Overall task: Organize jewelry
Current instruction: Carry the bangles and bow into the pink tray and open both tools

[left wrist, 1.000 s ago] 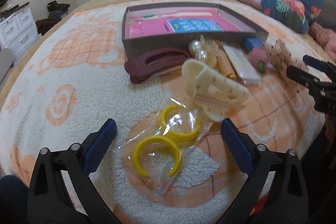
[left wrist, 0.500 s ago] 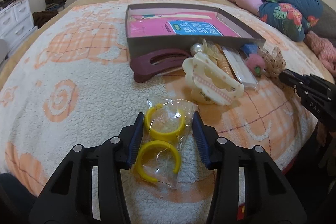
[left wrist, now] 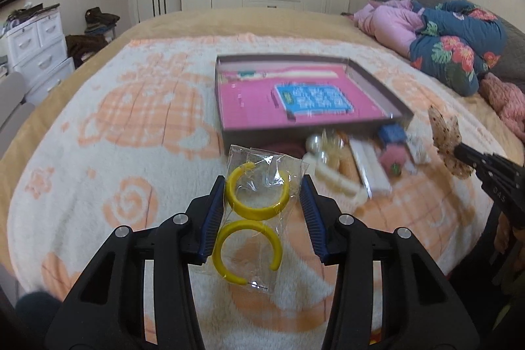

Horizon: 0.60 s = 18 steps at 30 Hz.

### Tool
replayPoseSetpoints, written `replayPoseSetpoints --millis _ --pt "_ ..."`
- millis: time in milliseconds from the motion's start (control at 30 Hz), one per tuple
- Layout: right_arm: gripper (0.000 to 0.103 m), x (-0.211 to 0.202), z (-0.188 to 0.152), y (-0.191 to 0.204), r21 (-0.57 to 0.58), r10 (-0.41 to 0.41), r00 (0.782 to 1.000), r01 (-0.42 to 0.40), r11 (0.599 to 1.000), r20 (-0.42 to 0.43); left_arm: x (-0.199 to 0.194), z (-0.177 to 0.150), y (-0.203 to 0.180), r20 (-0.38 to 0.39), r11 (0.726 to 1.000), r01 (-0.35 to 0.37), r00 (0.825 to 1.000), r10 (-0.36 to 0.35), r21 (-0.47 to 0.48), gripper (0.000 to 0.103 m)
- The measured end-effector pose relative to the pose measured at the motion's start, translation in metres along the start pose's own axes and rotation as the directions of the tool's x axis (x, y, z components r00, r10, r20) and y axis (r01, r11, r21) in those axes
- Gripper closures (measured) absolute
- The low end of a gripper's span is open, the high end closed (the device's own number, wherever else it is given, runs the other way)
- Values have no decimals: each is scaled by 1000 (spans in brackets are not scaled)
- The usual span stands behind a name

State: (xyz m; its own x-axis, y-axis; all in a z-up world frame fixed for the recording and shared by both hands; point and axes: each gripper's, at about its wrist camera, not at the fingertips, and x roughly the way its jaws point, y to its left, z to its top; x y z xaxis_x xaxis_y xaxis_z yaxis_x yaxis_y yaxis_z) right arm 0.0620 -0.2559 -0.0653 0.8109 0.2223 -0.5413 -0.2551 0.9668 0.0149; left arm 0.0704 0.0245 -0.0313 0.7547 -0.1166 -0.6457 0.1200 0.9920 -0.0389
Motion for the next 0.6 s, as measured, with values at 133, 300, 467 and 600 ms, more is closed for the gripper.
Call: replayPoseSetpoints --millis 133,300,467,600 --pt "97 -5 7 -13 21 -28 999 28 999 23 1 16 -3 27 1000 2 1000 -2 1 66" --pt "97 -3 19 -27 39 -55 998 53 998 44 12 29 -11 36 1000 16 999 -16 15 66" --pt "97 1 32 -38 45 -68 996 65 997 65 27 46 -18 44 999 38 998 -39 12 66" --pt "97 4 43 -42 38 -75 994 72 997 85 40 58 -23 49 999 50 997 -51 6 66"
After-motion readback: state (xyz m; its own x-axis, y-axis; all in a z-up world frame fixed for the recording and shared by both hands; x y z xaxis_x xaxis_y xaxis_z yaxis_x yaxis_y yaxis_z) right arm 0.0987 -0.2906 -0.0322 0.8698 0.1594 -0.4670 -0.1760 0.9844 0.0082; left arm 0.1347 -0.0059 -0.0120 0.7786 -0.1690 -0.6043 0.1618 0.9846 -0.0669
